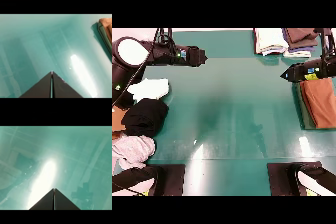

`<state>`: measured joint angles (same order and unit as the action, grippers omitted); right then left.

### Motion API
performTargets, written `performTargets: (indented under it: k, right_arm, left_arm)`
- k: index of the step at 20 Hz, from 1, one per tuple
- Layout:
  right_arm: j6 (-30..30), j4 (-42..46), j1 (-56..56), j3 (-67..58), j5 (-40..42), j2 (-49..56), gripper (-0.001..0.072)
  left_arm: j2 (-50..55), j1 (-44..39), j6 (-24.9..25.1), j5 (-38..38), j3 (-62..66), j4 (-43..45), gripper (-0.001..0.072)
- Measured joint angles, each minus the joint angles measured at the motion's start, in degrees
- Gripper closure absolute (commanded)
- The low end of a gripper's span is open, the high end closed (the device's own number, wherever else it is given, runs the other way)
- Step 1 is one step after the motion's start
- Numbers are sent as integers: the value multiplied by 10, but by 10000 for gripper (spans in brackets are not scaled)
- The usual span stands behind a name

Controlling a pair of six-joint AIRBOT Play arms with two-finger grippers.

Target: Fold the shirts.

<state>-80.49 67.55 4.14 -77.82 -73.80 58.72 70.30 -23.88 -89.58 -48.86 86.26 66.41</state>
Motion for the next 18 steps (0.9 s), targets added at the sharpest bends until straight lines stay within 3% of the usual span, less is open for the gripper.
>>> performTargets:
  k: [14,15,16,17,18]
  right_arm:
    - [0,-1,0,0,0,0,692]
    - [0,-1,0,0,-1,0,692]
    - [0,0,0,0,-1,0,692]
    - [0,0,0,0,-2,0,693]
    - [0,0,0,0,-2,0,693]
  left_arm:
    - [0,0,0,8,0,0,684]
    - [0,3,1,13,0,7,555]
    - [-1,9,5,14,0,22,203]
    - [-2,20,9,12,1,52,87]
    - [-2,37,7,0,1,85,87]
